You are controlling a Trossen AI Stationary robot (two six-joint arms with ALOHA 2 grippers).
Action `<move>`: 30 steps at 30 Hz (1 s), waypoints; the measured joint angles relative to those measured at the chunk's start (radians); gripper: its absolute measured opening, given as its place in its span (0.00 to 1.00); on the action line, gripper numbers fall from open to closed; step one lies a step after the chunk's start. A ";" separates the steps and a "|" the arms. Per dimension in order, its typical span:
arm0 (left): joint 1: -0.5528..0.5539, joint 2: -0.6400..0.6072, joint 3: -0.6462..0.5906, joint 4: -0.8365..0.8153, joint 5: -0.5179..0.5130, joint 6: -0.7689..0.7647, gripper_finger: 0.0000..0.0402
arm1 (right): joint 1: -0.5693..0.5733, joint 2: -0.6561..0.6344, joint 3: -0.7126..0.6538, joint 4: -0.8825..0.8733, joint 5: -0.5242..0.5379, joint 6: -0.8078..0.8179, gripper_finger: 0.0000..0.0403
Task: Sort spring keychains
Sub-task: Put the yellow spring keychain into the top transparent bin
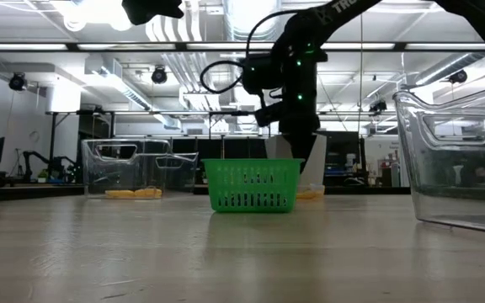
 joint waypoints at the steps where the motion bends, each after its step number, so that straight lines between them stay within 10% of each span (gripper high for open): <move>1: 0.000 0.000 0.000 0.000 0.001 0.000 0.29 | -0.004 0.000 -0.008 0.000 0.002 0.007 0.53; 30: -0.001 0.000 0.000 -0.023 0.001 0.017 0.29 | 0.124 -0.002 -0.136 0.023 0.329 0.047 0.51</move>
